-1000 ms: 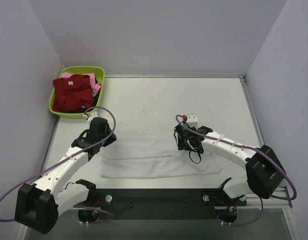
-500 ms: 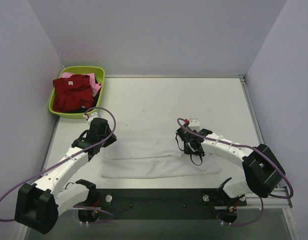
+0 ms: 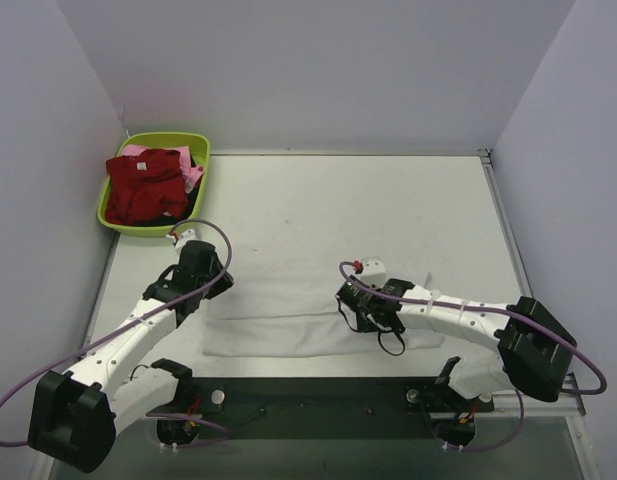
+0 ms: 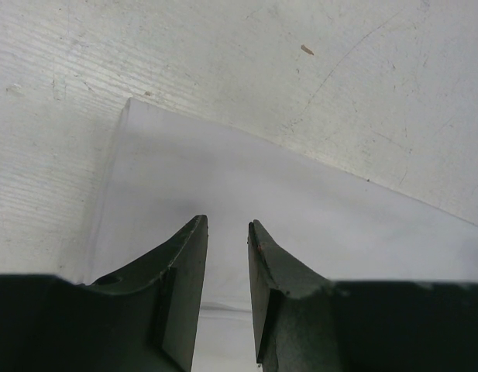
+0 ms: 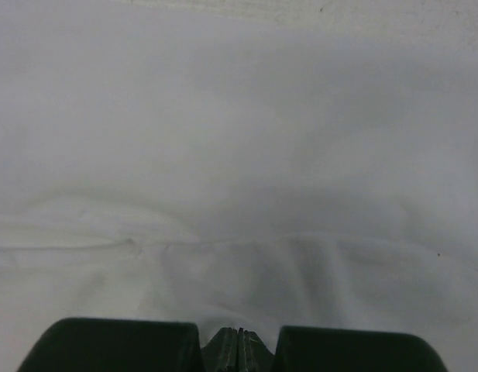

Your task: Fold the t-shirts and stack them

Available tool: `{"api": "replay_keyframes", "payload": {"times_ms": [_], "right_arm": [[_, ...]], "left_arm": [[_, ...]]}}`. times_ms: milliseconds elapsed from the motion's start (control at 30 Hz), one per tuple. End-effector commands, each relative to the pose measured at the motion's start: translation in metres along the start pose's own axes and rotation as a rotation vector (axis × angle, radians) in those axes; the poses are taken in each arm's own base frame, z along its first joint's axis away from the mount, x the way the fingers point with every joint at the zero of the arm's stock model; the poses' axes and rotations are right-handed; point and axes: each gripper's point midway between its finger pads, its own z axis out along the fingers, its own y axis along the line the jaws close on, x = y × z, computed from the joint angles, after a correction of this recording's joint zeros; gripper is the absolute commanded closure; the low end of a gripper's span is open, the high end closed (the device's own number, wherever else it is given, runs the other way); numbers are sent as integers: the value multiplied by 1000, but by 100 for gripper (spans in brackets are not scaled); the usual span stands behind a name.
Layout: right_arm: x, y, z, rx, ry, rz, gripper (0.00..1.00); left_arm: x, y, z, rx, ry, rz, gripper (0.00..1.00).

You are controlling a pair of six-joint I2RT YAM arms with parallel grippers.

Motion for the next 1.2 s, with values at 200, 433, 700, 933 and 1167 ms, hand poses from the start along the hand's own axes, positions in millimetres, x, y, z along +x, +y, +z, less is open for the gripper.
{"api": "replay_keyframes", "payload": {"times_ms": [200,433,700,933,1167], "right_arm": [[25,6,-35,-22,-1,-6,100],[-30,-40,-54,99,-170,91,100],[-27,-86,-26,234,-119,134,100],[-6,-79,-2,217,-34,131,100],[15,-61,8,180,12,87,100]], "left_arm": [[-7,-10,-6,64,-42,-26,62],[-12,-13,-10,71,-54,-23,62],[-12,-12,-10,64,-53,-20,62],[-13,-13,-8,59,-53,-16,62],[-11,-12,-6,56,-50,-13,62]]}}
